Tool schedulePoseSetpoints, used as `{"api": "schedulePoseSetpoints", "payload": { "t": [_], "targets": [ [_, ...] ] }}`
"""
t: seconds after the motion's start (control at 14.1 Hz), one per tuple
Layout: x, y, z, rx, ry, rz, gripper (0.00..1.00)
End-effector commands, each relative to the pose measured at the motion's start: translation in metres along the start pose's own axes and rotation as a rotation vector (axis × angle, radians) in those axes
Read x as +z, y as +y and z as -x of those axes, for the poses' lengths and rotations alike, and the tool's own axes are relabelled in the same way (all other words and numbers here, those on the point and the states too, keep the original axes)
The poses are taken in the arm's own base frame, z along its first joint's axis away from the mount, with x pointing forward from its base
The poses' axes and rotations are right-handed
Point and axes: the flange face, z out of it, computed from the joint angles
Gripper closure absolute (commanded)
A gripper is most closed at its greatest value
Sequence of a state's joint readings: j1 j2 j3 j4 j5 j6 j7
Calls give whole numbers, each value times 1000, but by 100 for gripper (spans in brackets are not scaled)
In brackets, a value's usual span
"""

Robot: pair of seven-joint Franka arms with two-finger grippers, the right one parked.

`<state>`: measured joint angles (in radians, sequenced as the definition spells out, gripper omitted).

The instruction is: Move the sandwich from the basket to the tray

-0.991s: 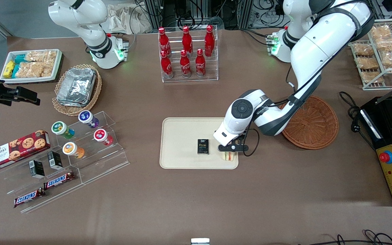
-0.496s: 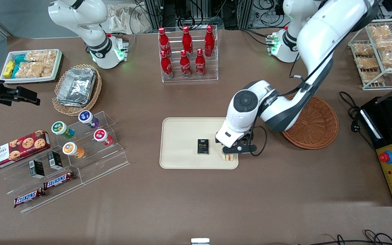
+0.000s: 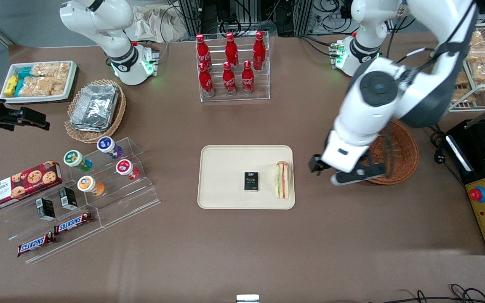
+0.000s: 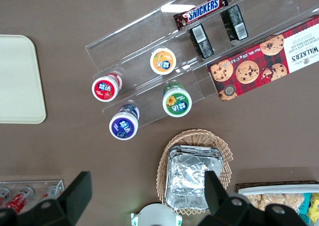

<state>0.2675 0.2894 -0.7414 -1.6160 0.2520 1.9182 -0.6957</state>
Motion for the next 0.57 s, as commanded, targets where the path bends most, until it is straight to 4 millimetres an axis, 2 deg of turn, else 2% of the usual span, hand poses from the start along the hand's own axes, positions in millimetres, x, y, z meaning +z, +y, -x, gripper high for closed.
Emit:
{"api": "schedulePoseSetpoints", "payload": {
  "t": [0.0,0.07,0.14,0.42,0.5],
  "targets": [
    [-38,-67,-11,50,-36,-2,0],
    [-52,-86,-21,42,-42,18,0],
    [-61,-94,-24,40,-53,18,0],
    [-74,-108,-24,18,-49,-8,0],
    [-77,-118,-24,4,-50,-22,0]
  ]
}}
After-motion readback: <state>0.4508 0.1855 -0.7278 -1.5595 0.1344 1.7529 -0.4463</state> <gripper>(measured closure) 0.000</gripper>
